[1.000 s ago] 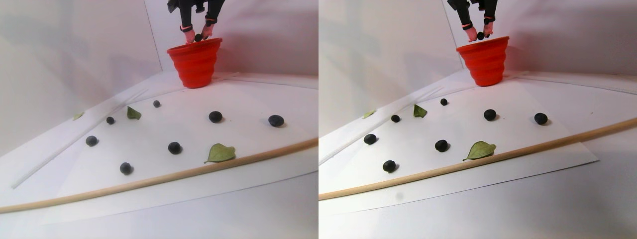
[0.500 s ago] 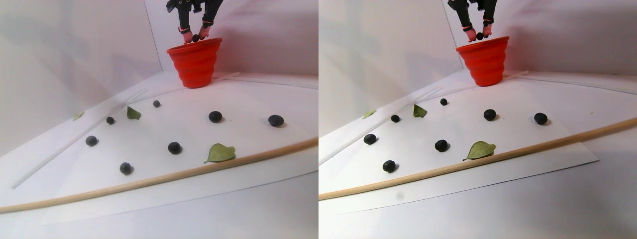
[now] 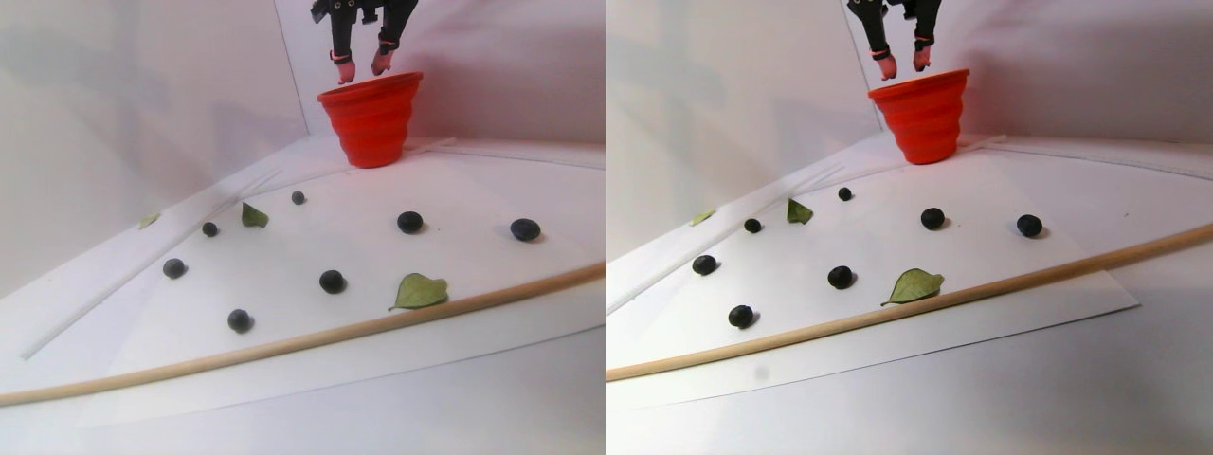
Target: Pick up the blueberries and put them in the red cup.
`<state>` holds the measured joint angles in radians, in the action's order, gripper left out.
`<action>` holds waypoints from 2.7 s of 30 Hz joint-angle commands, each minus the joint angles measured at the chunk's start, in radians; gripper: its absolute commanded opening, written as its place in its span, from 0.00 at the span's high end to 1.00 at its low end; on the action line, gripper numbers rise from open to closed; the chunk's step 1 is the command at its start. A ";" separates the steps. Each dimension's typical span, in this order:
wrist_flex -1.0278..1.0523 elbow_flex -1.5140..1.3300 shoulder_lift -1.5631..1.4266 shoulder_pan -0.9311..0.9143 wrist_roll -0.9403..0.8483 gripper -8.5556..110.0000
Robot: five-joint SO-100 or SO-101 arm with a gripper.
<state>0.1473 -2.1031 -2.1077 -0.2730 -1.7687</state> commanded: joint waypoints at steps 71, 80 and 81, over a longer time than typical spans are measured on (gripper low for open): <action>-0.080 -0.227 -0.009 0.313 -0.172 0.79; -0.156 -0.229 0.074 0.302 -0.198 0.79; -0.164 -0.229 0.080 0.301 -0.201 0.79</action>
<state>0.0215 -2.3363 -2.0187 0.0107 -1.9497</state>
